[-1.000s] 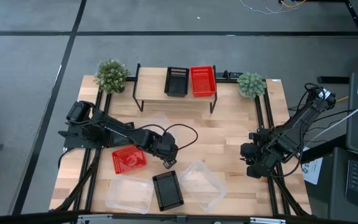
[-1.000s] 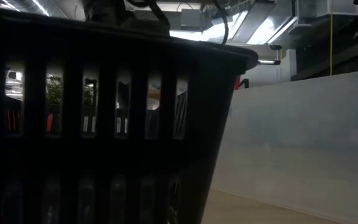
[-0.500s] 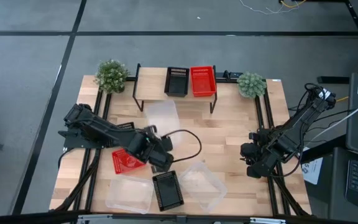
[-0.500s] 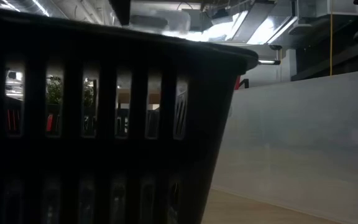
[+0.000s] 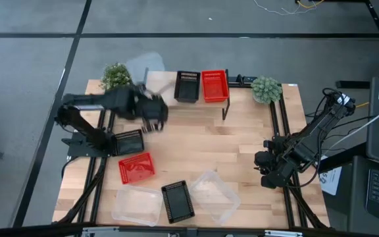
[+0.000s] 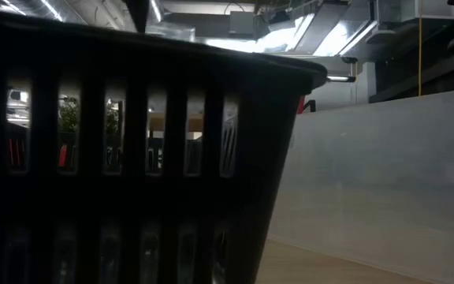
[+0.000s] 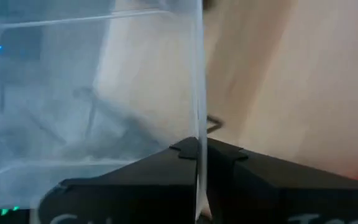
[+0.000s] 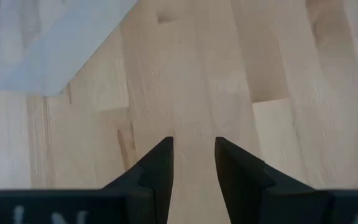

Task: Stack baskets on shelf by color
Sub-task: Put the top transparent bin on the shelf

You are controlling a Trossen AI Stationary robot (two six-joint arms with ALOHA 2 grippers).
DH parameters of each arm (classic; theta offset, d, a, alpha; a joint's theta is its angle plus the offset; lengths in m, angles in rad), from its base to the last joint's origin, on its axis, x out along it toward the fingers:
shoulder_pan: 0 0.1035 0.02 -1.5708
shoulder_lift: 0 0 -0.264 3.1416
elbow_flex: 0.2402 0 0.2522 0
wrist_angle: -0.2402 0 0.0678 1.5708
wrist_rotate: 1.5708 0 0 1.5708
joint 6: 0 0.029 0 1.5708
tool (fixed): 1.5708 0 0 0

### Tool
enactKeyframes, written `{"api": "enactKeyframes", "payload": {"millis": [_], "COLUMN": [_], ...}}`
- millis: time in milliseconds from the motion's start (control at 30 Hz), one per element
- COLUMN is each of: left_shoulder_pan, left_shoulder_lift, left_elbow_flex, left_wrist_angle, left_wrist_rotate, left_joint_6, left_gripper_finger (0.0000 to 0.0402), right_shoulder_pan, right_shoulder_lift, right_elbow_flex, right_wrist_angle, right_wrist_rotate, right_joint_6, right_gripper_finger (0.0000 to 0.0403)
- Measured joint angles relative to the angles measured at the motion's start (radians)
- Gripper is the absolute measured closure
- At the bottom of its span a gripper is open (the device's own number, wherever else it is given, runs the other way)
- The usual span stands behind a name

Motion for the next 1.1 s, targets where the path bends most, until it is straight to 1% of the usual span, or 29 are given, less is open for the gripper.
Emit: {"api": "enactKeyframes", "payload": {"millis": [167, 300, 400, 533, 667, 833, 1100], "left_shoulder_pan": [0.163, 0.252, 0.306, 0.383, 0.417, 0.429, 0.429], "left_shoulder_lift": [-0.084, -0.092, -0.08, -0.054, -0.05, -0.039, -0.023], "left_elbow_flex": [-0.042, -0.066, -0.084, -0.136, -0.185, -0.206, -0.207], "left_wrist_angle": [0.012, 0.098, 0.106, 0.11, 0.173, 0.246, 0.264], "left_wrist_rotate": [0.075, 0.184, 0.214, 0.275, 0.321, 0.387, 0.394], "left_joint_6": [0.229, 0.377, 0.467, 0.507, 0.542, 0.584, 0.613], "left_gripper_finger": [0.0401, 0.0401, 0.0401, 0.0401, 0.0401, 0.0401, 0.0401], "right_shoulder_pan": [0.0, 0.0, 0.0, 0.0, 0.0, 0.0, 0.0], "right_shoulder_lift": [0.001, 0.001, 0.001, 0.001, 0.001, 0.001, 0.001], "right_elbow_flex": [0.0, 0.0, 0.0, 0.0, 0.0, 0.0, 0.0], "right_wrist_angle": [0.006, 0.009, 0.014, 0.032, 0.045, 0.052, 0.064], "right_wrist_rotate": [0.017, 0.042, 0.067, 0.07, 0.07, 0.07, 0.07], "right_joint_6": [0.001, 0.001, 0.002, 0.003, 0.004, 0.004, 0.004], "right_gripper_finger": [0.0286, 0.0286, 0.0286, 0.0286, 0.0286, 0.0286, 0.0286]}}
